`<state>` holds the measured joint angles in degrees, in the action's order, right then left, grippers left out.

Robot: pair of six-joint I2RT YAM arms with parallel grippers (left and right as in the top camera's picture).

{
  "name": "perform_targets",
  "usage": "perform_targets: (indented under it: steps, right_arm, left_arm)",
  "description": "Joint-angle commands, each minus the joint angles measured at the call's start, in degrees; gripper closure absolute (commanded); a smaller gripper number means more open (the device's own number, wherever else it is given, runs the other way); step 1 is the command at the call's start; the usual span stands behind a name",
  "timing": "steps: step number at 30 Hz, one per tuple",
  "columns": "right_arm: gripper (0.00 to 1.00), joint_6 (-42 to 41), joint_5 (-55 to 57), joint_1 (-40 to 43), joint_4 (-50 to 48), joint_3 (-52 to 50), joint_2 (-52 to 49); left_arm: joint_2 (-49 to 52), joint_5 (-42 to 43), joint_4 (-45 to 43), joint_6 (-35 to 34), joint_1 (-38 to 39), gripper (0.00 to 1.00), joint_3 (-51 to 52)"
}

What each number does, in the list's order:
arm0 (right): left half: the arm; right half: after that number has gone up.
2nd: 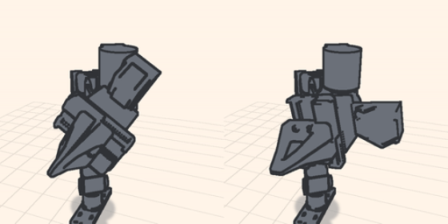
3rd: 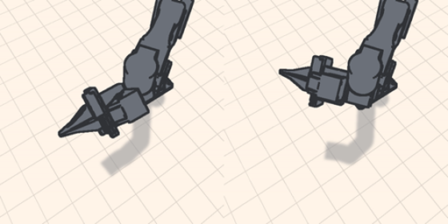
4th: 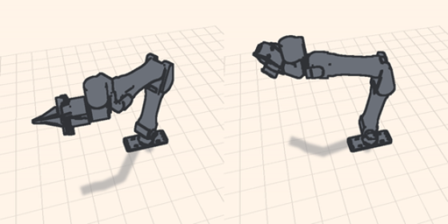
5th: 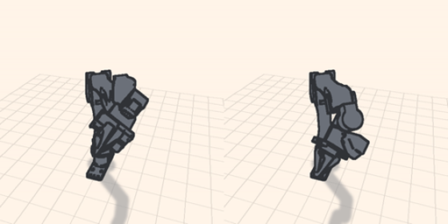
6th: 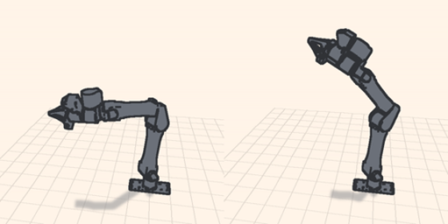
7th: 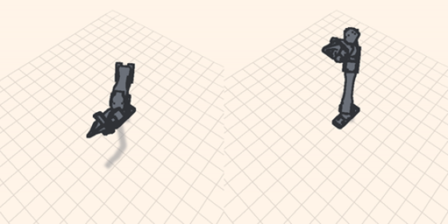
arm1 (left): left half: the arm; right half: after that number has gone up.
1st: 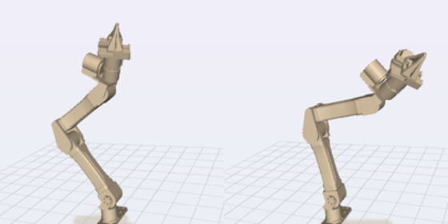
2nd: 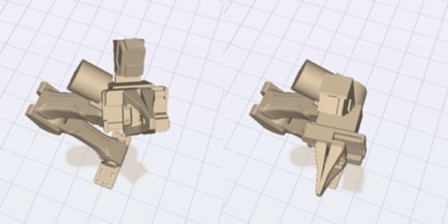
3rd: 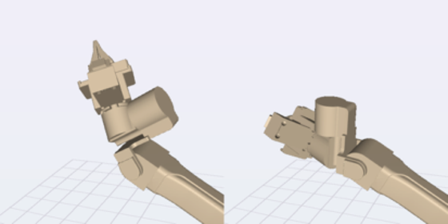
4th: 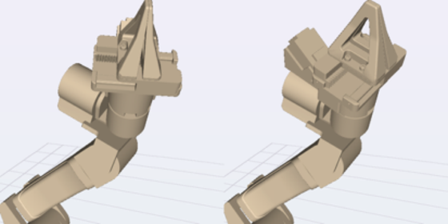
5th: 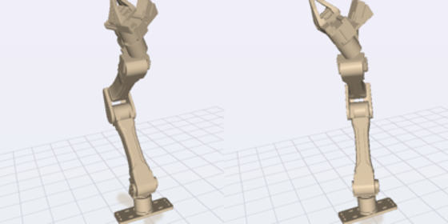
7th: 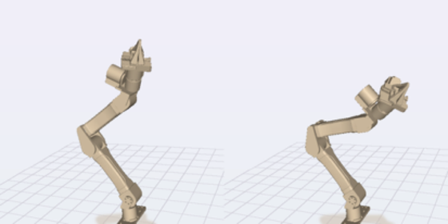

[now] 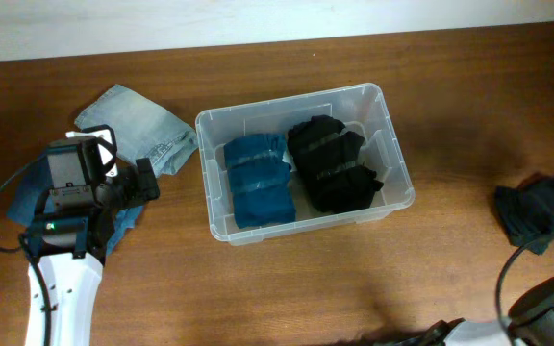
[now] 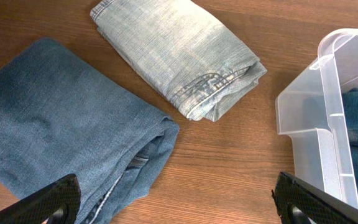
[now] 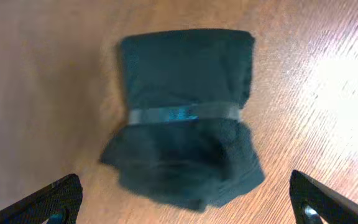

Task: Pack container
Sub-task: 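Grasp the remaining black cloth piece with the right gripper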

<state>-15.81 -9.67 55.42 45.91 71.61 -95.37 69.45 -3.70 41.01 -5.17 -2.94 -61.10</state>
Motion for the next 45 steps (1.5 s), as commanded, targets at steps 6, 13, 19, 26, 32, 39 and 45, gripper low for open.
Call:
perform_targets:
  steps: [6, 13, 19, 26, 32, 39, 45]
  right_arm:
    - [0.02, 7.10, -8.83, 3.15, -1.57, -0.59, -12.96]
    - [0.05, 9.68, -13.53, 3.06, -2.78, -0.59, -18.49]
    - [0.62, 12.46, -24.30, 3.06, -4.42, -0.57, -18.45]
    - [0.89, 12.68, -35.08, 2.95, -4.37, -0.52, -15.32]
    - [0.90, 14.25, -39.74, -2.43, -3.26, 2.47, -3.67]
    - [0.92, 18.64, -39.80, -18.69, 1.68, 7.58, 12.44]
    - [0.92, 19.12, -32.41, -41.81, 3.26, 7.56, 17.73]
  left_arm:
    - [-0.13, -0.63, 0.02, 0.90, -0.22, 0.01, -0.98]
    - [-0.13, -0.63, 0.02, 0.92, -0.22, 0.01, -0.98]
    - [-0.13, -0.63, 0.02, 0.90, -0.22, 0.01, -0.98]
    - [-0.13, -0.66, 0.02, 0.92, -0.22, 0.01, -0.98]
    - [-0.13, -0.63, 0.02, 0.90, -0.22, 0.01, -0.98]
    - [-0.13, -0.66, 0.02, 0.92, -0.22, 0.01, -0.98]
    - [-0.13, -0.63, 0.02, 0.90, -0.22, 0.01, -0.98]
